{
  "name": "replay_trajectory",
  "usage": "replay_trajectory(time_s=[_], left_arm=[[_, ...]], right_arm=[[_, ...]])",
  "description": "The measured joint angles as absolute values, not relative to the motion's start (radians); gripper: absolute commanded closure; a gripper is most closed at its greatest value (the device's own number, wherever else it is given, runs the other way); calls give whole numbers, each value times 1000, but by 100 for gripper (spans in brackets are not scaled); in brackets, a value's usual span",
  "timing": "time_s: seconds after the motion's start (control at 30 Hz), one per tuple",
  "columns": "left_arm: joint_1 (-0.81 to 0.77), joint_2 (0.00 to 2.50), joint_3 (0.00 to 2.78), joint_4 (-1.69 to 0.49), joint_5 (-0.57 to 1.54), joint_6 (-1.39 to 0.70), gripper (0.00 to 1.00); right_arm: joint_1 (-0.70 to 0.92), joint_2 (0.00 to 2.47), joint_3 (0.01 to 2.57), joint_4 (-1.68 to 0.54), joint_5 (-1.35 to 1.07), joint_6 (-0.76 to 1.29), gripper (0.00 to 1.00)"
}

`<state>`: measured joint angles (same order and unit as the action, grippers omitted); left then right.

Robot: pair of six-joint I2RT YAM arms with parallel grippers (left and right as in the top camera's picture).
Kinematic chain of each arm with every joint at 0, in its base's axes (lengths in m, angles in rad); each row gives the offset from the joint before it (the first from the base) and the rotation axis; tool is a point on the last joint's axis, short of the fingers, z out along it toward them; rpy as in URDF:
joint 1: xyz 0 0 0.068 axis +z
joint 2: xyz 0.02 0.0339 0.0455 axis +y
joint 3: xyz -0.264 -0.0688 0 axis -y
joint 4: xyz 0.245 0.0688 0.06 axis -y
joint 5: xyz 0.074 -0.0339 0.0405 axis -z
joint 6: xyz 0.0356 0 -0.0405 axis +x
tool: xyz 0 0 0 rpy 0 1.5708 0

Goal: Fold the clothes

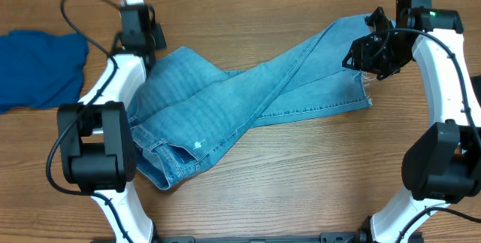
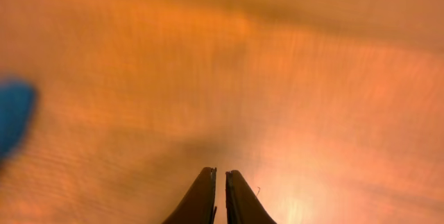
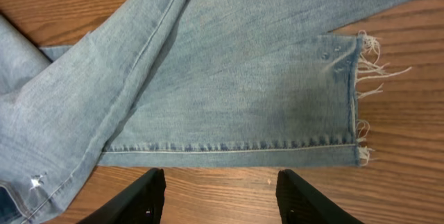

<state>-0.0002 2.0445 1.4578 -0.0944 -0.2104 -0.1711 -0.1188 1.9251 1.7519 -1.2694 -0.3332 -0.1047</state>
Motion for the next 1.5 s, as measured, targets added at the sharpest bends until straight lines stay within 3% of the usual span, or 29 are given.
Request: replay_trajectory(time_s=[0.1, 0.2, 0.3, 0.5, 0.57, 0.93, 1.13, 1.23, 1.5], left_arm=[[0, 2044, 1566, -256, -213, -154, 92], [-6, 2044, 1690, -644, -215, -188, 94], [-14, 2045, 1752, -945, -215, -271, 90], [-1, 2044, 1760, -1235, -208, -440, 62], [9, 2045, 1737, -1234, -197, -466, 60], [24, 2046, 1393, -872, -115, -510, 92], [24, 2031, 1348, -650, -113, -464, 92], [24, 2051, 1327, -407, -112, -390, 90], [31, 2219, 1494, -268, -112, -278, 88]], right_arm=[[-119, 1925, 1752, -1277, -333, -104, 44], [-119, 1925, 1752, -1282, -333, -105, 44], [-119, 1925, 1752, -1279, -333, -104, 44], [-119, 1925, 1752, -1280, -333, -104, 44], [-119, 1925, 1752, -1280, -333, -105, 44], [-119, 1925, 1752, -1280, -333, -104, 44], [-119, 1925, 1752, -1280, -333, -105, 44], [-119, 1925, 1752, -1279, -333, -104, 44], [-119, 1925, 1752, -1283, -333, -105, 44]])
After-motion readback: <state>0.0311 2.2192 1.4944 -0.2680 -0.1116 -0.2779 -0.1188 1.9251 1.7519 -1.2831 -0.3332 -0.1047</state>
